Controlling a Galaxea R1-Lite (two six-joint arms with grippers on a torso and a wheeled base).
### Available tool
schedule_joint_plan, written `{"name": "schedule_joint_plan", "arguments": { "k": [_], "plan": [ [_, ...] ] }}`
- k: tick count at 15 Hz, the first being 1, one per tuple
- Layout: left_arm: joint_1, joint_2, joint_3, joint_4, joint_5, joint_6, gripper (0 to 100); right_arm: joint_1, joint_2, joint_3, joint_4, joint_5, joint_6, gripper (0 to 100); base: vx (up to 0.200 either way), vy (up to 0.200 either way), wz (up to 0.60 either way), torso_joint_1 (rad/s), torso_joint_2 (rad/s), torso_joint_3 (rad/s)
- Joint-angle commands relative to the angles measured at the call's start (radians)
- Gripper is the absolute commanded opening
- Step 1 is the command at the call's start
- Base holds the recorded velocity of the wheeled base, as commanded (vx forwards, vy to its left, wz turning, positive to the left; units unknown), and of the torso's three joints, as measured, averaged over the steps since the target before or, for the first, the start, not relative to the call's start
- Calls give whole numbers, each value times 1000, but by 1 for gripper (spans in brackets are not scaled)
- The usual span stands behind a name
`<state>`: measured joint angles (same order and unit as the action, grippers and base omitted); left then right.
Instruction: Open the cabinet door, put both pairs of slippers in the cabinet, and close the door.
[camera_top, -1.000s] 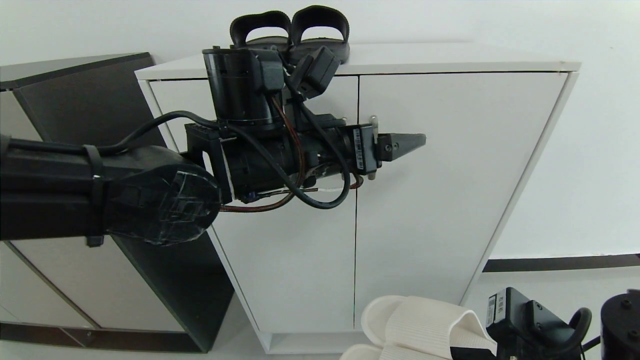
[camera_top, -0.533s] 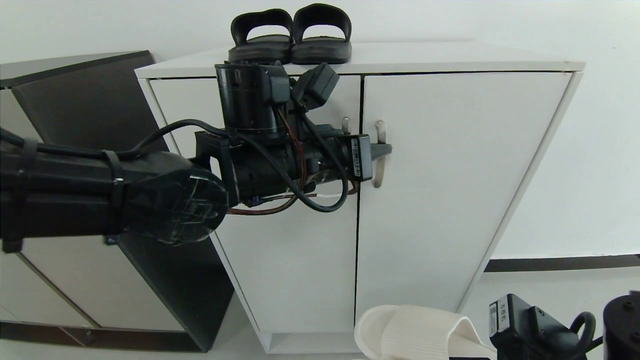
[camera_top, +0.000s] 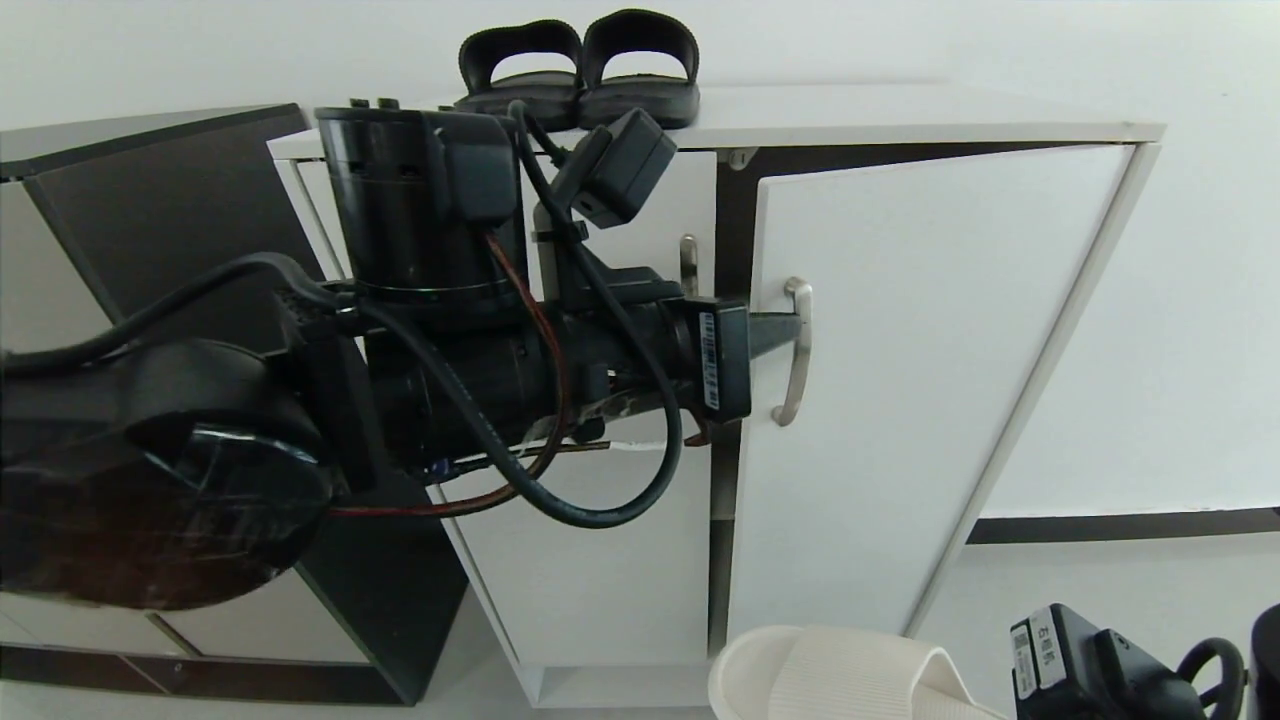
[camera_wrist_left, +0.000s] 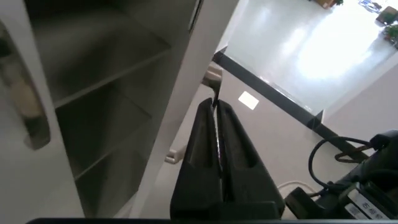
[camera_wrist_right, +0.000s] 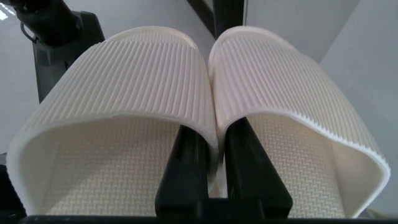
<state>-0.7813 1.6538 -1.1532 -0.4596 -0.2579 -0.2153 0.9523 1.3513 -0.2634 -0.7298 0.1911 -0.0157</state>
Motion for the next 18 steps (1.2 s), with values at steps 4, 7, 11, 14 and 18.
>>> {"name": "schedule_joint_plan", "arguments": {
  "k": [4, 7, 11, 14, 18],
  "plan": [
    [34, -112, 92, -4, 9, 7, 0, 0, -3, 1, 1, -1, -3, 0, 0, 0, 0, 0, 0, 0],
    [82, -62, 40, -4, 8, -4, 0, 0, -4, 1, 1, -2, -3, 0, 0, 0, 0, 0, 0, 0],
    [119, -25, -5, -4, 6, -15, 0, 0, -3, 1, 3, -4, -4, 0, 0, 0, 0, 0, 0, 0],
    [116, 49, -95, -5, -9, -41, 0, 0, -3, 9, 4, -4, -21, 0, 0, 0, 0, 0, 0, 0],
    [112, 123, -171, -25, -11, -53, 0, 6, -3, 27, 4, -4, -26, 0, 0, 0, 0, 0, 0, 0]
  ]
}}
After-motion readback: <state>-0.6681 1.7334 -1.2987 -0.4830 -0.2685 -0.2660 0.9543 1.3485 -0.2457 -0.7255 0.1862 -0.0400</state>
